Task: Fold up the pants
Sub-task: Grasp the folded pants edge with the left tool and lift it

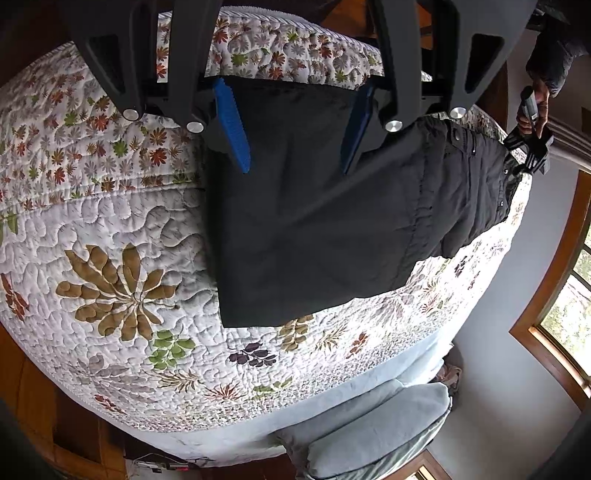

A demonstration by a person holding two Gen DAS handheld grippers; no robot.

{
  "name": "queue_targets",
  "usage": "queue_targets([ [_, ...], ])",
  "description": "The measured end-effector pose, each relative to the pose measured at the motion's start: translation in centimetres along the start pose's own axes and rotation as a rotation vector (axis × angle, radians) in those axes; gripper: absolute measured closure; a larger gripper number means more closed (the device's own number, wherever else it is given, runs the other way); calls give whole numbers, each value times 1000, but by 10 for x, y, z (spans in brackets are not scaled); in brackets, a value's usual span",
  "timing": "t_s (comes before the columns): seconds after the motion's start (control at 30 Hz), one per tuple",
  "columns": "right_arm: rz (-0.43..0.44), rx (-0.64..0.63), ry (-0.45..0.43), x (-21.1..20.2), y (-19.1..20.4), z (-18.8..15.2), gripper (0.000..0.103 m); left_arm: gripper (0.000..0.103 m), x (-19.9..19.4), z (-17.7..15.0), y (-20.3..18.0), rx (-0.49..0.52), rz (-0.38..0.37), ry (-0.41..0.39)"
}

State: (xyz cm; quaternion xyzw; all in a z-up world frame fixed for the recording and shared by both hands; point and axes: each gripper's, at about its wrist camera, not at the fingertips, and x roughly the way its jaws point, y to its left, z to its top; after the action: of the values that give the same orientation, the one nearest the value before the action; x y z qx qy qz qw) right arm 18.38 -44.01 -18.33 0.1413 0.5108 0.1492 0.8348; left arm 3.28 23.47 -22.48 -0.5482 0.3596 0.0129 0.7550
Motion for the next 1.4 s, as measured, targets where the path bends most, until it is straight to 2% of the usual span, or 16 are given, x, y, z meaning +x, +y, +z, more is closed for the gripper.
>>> queue_targets([
  [0.17, 2, 0, 6, 2, 2, -2, 51, 83, 0, -1, 2, -6, -20, 1],
  [0.37, 1, -9, 9, 2, 4, -2, 51, 88, -9, -5, -19, 91, -63, -37],
  [0.53, 1, -3, 1, -1, 2, -1, 51, 88, -15, -10, -44, 160, -106, -56],
  [1.03, 18, 15, -15, -6, -6, -5, 51, 88, -16, -22, -91, 298, -134, -83],
  [1.4, 24, 18, -17, -4, -7, -7, 51, 86, -13, -42, -136, 459, -170, -86],
])
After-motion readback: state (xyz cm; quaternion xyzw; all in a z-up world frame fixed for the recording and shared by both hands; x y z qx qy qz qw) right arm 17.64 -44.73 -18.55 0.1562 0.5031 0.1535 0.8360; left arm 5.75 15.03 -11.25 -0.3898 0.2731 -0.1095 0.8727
